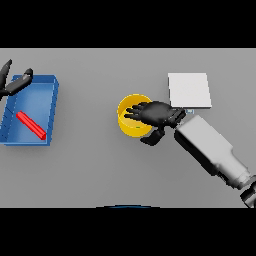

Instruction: Pick up the red beaker and tilt it to pour out 1 green nut into yellow bowl. Pick up the yellow bowl and place it on the metallic measuring scale.

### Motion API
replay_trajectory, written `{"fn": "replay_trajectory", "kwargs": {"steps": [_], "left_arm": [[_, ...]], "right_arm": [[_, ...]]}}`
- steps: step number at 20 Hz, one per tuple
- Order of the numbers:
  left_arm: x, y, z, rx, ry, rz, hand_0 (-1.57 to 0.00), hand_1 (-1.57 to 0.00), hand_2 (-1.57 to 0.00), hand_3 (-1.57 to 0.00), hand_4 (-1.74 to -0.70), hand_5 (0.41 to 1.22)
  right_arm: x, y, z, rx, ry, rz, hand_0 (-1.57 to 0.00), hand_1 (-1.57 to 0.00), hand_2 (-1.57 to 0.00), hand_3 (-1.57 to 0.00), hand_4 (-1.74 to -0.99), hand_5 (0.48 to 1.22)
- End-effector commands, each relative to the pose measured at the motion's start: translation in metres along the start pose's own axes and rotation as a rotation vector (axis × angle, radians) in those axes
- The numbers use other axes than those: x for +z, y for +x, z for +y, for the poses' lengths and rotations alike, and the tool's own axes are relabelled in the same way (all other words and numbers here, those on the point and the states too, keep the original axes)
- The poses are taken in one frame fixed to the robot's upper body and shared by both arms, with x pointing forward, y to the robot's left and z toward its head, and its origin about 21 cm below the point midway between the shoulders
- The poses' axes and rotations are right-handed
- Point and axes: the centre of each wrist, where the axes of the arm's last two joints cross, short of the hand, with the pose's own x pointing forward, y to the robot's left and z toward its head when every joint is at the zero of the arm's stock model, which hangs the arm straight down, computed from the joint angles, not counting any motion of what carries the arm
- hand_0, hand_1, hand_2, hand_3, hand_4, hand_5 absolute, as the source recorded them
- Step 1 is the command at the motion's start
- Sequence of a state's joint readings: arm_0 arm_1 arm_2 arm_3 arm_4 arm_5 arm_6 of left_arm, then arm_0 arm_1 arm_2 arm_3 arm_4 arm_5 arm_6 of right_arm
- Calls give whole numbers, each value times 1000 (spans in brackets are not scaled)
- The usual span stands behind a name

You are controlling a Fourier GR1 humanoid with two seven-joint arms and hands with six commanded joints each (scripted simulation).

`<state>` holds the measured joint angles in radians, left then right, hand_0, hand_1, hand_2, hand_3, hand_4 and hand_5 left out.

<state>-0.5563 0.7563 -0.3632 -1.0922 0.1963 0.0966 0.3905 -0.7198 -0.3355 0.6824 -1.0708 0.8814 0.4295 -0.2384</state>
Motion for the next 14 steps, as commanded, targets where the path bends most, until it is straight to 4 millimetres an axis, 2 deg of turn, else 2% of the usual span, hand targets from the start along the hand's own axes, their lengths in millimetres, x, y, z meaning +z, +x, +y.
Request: {"fn": "replay_trajectory", "kwargs": {"steps": [1, 3, 5, 6, 7, 8, 9, 11, 14], "left_arm": [[1, -1, 0, -6, 4, 6, 1, 1, 1, 1, -792, 708], [2, -4, 1, -8, 4, 3, 1, 1, 1, 1, -789, 713], [0, -1, 0, -3, 1, 10, 1, 1, 1, 1, -791, 712], [0, -3, -1, -7, -6, 4, 1, 1, 1, 1, -791, 711], [-1, -1, 2, -10, 4, 4, 1, 1, 1, 1, -789, 710], [-2, -2, -1, -6, 2, 0, 1, 1, 1, 1, -788, 710], [-1, -3, -2, -3, 2, -11, 1, 1, 1, 1, -788, 710], [-4, -2, -2, -9, 0, 2, 1, 1, 1, 1, -787, 707], [-1, -5, 1, -20, -1, -2, 1, 1, 1, 1, -784, 711]], "right_arm": [[-3, 3, -2, -2, 4, -3, 1, 1, 1, -12, -1188, 693], [-6, 4, 0, -9, 14, 4, 1, 1, -9, -41, -1209, 732], [-10, 5, 0, -6, 15, 15, -48, -60, -88, -130, -1261, 809], [-9, 5, 3, -6, 17, -8, -193, -183, -189, -215, -1309, 891], [-8, 3, 3, -5, 9, -21, -455, -407, -349, -322, -1363, 957], [-8, 4, 2, 1, 6, -16, -678, -640, -594, -572, -1435, 1010], [-7, 3, 1, -6, 3, -28, -857, -826, -789, -679, -1492, 1052], [-8, 6, 1, -3, 12, -34, -1114, -1094, -1071, -882, -1578, 1113], [-4, 3, -2, -20, 30, -13, -1337, -1327, -1246, -1066, -1658, 1166]]}}
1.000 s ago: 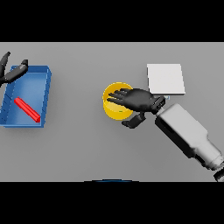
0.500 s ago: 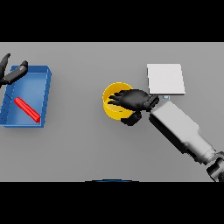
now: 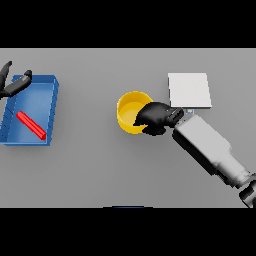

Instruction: Pick up the red beaker and tilt it to pour out 1 green nut into yellow bowl. Pick up the yellow bowl and place it on the metallic measuring scale.

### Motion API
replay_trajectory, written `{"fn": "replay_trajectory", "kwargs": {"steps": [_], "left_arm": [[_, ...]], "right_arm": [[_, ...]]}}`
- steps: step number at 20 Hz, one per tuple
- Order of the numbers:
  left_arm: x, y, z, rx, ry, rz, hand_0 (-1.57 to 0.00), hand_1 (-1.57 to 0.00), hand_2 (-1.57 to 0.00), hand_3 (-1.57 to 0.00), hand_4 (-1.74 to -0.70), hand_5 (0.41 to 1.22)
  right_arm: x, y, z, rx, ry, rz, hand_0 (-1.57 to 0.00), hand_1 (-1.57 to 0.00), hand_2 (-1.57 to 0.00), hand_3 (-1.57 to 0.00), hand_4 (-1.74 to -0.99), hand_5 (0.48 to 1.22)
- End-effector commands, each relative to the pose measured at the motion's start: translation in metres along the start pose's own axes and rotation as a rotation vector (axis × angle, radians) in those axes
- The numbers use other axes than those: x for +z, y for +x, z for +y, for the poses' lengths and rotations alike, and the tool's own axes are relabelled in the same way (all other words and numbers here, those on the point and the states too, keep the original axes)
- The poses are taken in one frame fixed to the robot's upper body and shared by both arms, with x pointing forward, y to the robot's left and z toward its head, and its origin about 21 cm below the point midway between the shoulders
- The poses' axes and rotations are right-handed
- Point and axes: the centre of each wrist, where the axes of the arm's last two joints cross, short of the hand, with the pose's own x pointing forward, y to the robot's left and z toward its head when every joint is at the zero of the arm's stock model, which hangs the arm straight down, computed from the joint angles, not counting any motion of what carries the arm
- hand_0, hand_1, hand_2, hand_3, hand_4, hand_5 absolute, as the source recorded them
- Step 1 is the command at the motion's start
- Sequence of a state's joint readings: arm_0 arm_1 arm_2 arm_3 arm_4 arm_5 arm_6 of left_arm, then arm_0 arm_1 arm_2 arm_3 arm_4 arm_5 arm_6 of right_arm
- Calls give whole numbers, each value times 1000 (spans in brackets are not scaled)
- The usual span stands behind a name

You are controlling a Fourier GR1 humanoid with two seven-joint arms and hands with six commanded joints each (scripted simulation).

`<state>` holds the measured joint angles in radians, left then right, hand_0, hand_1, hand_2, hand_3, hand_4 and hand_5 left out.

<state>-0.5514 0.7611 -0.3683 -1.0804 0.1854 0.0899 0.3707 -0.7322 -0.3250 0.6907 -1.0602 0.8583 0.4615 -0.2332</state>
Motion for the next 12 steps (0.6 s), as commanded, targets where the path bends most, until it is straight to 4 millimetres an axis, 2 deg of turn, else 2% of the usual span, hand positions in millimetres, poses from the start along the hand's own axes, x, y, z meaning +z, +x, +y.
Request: {"fn": "replay_trajectory", "kwargs": {"steps": [1, 4, 6, 12], "left_arm": [[1, 3, 4, -3, 3, 0, 1, 1, 1, 1, -784, 710], [1, 2, 1, 9, 3, -5, 1, 1, 1, 1, -786, 707], [3, 6, 1, 13, 2, -8, 1, 1, 1, 1, -782, 703], [-1, 5, -1, 2, 5, -11, 1, 1, 1, 1, -776, 702]], "right_arm": [[1, 1, -4, -7, 1, 1, -1384, -1376, -1287, -1106, -1674, 1177], [1, 2, -3, -3, 4, -5, -1475, -1471, -1353, -1185, -1707, 1198], [7, 0, -11, 2, -12, -15, -1510, -1507, -1387, -1195, -1719, 1207], [37, -3, -37, -4, -28, 20, -1555, -1554, -1491, -1153, -1735, 1217]]}}
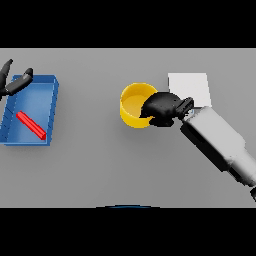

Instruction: Pick up the red beaker and tilt it to pour out 1 green nut into yellow bowl. Pick up the yellow bowl and place it on the metallic measuring scale.

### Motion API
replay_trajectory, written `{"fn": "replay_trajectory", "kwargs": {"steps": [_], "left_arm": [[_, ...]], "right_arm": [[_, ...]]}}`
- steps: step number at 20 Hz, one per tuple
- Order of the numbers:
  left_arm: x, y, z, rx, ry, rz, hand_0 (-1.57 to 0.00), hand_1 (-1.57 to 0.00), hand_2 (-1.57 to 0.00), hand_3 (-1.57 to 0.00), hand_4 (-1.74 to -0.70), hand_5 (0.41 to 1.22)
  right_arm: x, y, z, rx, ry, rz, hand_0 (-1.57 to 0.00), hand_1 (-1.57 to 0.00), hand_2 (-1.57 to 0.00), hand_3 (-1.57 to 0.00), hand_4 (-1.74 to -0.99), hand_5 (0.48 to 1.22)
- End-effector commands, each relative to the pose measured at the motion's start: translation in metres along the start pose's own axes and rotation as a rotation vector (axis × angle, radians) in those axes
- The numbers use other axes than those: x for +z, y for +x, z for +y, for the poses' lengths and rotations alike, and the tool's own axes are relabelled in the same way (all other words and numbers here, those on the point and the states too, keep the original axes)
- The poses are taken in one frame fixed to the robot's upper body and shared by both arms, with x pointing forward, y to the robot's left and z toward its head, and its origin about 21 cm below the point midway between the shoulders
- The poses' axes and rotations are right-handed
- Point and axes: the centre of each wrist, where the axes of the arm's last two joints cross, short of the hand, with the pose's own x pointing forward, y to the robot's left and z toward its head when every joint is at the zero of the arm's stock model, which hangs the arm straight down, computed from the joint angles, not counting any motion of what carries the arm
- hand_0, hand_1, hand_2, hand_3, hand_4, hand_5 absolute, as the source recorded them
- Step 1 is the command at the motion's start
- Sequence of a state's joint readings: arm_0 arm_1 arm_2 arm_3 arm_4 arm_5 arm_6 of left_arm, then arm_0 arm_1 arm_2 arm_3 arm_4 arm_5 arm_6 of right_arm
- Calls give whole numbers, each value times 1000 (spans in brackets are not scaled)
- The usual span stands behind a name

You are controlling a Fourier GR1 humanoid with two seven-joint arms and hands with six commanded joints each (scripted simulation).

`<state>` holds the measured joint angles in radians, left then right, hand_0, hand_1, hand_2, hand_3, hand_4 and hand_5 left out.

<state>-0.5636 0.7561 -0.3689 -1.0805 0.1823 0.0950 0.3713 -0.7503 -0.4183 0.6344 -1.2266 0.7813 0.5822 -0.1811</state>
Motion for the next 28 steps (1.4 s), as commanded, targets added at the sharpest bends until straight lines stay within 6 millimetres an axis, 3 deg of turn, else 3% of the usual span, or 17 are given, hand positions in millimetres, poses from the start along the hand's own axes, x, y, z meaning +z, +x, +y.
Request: {"fn": "replay_trajectory", "kwargs": {"steps": [1, 5, 9, 16, 22, 28], "left_arm": [[1, 0, 4, 7, 0, -6, 1, 1, 1, 1, -780, 702], [-1, 1, 1, 35, -12, -7, 1, 1, 1, 1, -798, 702], [1, 3, 1, 42, -12, 2, 1, 1, 1, 1, -812, 710], [6, 5, 4, 55, -12, 20, 1, 1, 1, 1, -844, 739], [11, 6, 5, 68, -14, 38, 1, 1, 1, 1, -857, 762], [9, 14, -1, 48, -14, 58, 1, 1, 1, 1, -863, 797]], "right_arm": [[2, 1, -4, 6, -10, 21, -1558, -1558, -1451, -1204, -1736, 1218], [17, 13, -4, 16, -29, 43, -1566, -1566, -1491, -1182, -1739, 1219], [33, 1, -11, 5, -65, 141, -1538, -1569, -1488, -1190, -1740, 1220], [51, -49, -22, -1, -189, 281, -1564, -1571, -1542, -1153, -1741, 1221], [57, -93, -9, -58, -206, 404, -1569, -1571, -1533, -1165, -1741, 1221], [48, -114, 12, -113, -204, 442, -1571, -1571, -1428, -1290, -1741, 1221]]}}
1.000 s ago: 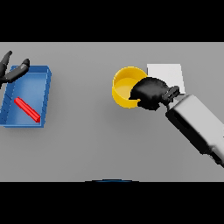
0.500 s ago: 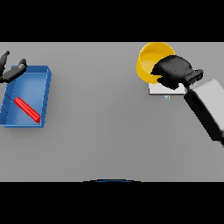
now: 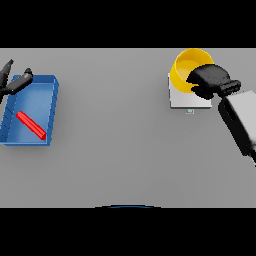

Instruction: Pick up the red beaker and tilt it to pour out 1 green nut into yellow bowl. Pick up the yellow bowl and place it on the metallic measuring scale.

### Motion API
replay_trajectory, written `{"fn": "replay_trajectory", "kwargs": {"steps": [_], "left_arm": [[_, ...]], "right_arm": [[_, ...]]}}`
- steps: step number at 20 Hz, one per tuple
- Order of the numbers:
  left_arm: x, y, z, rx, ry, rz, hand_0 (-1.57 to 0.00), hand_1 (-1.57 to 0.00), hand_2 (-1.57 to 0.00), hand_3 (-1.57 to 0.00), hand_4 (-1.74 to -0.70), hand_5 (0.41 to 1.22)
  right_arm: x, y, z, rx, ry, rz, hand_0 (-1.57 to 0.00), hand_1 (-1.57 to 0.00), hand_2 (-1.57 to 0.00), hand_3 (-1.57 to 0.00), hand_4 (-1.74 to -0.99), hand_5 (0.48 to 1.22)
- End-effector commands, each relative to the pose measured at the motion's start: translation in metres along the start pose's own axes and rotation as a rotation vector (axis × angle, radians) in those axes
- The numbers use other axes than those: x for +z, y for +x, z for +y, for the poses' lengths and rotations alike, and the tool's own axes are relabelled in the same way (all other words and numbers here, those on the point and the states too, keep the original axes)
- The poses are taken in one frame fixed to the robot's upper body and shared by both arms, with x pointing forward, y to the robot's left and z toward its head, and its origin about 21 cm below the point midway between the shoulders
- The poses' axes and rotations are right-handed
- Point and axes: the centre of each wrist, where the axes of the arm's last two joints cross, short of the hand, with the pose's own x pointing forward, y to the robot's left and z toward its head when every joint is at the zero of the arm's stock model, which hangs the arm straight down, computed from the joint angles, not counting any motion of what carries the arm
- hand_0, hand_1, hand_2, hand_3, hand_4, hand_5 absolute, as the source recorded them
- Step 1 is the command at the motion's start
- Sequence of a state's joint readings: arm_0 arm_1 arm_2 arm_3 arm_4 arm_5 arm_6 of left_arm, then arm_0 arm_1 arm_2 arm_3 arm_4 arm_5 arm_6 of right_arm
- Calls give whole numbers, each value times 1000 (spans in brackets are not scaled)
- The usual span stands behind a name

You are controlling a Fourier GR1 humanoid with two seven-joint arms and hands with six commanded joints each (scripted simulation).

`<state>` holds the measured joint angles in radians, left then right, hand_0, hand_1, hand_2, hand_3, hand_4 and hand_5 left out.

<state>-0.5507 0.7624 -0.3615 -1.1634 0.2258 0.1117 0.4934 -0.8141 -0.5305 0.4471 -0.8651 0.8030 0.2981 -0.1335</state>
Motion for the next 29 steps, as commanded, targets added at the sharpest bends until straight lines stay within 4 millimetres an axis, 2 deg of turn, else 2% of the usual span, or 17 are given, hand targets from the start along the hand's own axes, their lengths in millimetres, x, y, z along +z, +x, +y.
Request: {"fn": "replay_trajectory", "kwargs": {"steps": [1, 10, 11, 12, 13, 15, 17, 19, 21, 24, 29], "left_arm": [[2, -5, 3, -5, 2, -2, 1, 1, 1, 1, -858, 802], [-1, -3, 5, -4, 0, -3, 1, 1, 1, 1, -844, 783], [0, -6, 5, -9, -2, -1, 1, 1, 1, 1, -842, 780], [1, -6, 4, -12, -3, -6, 1, 1, 1, 1, -838, 779], [1, -2, 7, -12, 2, 1, 1, 1, 1, 1, -836, 775], [0, -3, 3, -6, -8, 2, 1, 1, 1, 1, -836, 774], [0, -4, 6, -5, -3, 9, 1, 1, 1, 1, -835, 768], [0, -6, 5, 9, -8, -4, 1, 1, 1, 1, -840, 764], [-1, -5, 3, -7, -9, 4, 1, 1, 1, 1, -831, 754], [0, -5, 7, 0, -5, -1, 1, 1, 1, 1, -835, 752], [1, 1, 7, -7, -4, -9, 1, 1, 1, 1, -833, 760]], "right_arm": [[-2, -2, 5, -13, 8, 1, -1571, -1571, -1413, -1317, -1741, 1221], [-8, -6, 22, -47, 51, 28, -1571, -1571, -1374, -1448, -1741, 1221], [-7, -7, 21, -47, 49, 27, -1571, -1571, -1404, -1376, -1741, 1221], [-7, -10, 18, -51, 50, 32, -1565, -1496, -1437, -1249, -1741, 1221], [-7, -12, 17, -49, 54, 43, -1558, -1428, -1343, -1110, -1682, 1221], [-6, -11, 19, -81, 65, 43, -1335, -1125, -1007, -816, -1592, 1074], [-6, -9, 17, -114, 71, 46, -946, -811, -708, -576, -1535, 965], [-6, -11, 15, -136, 82, 59, -605, -556, -470, -391, -1496, 890], [-7, -10, 18, -137, 96, 62, -387, -380, -300, -258, -1476, 847], [-7, -12, 16, -106, 107, 53, -198, -194, -153, -131, -1435, 817], [-8, -8, 22, -103, 136, 82, -64, -63, -50, -42, -1390, 779]]}}
